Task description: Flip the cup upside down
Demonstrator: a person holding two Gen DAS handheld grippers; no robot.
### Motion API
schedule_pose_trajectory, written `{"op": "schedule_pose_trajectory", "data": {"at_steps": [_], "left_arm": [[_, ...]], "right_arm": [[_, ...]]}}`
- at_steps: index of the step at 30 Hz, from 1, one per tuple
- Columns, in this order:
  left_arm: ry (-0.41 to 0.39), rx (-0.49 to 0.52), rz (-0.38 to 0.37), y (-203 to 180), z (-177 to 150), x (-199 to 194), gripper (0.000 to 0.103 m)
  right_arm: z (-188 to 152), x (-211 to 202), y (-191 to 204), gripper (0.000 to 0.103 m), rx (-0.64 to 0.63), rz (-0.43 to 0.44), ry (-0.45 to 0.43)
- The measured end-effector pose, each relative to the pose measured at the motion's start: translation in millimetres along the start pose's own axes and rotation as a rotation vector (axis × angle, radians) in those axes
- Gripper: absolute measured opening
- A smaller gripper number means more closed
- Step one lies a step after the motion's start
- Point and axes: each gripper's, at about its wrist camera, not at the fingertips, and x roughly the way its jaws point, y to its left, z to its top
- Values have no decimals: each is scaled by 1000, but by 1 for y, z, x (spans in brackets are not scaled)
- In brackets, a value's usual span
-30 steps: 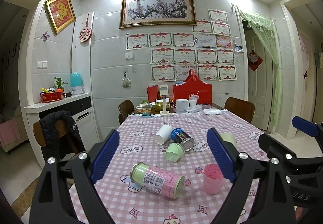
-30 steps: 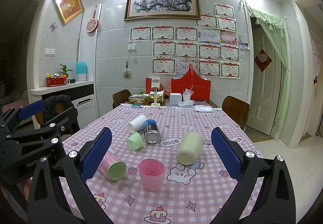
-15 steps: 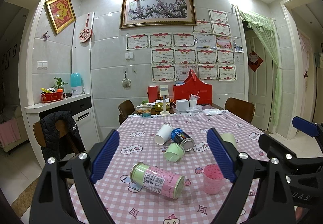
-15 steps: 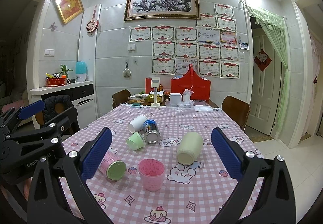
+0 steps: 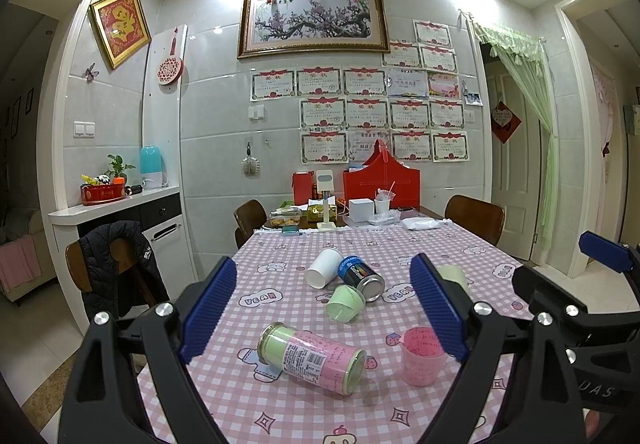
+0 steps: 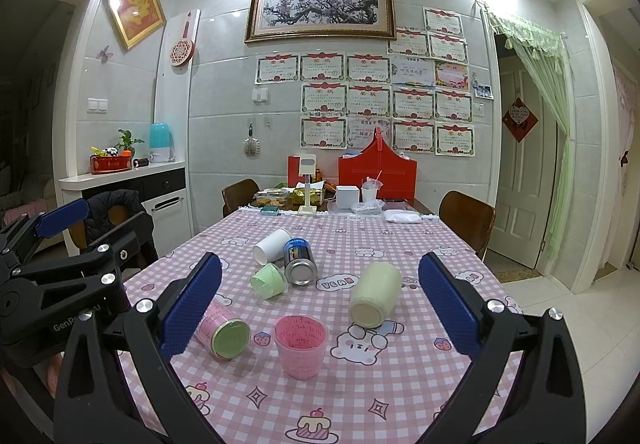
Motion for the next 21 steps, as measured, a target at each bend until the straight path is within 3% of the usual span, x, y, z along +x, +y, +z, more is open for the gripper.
{"op": "schedule_pose_trajectory", "data": {"at_steps": [21], "left_arm": [[0,0,1,1,0,-1,87]], "right_arm": [[0,-1,0,95,1,1,1]]}}
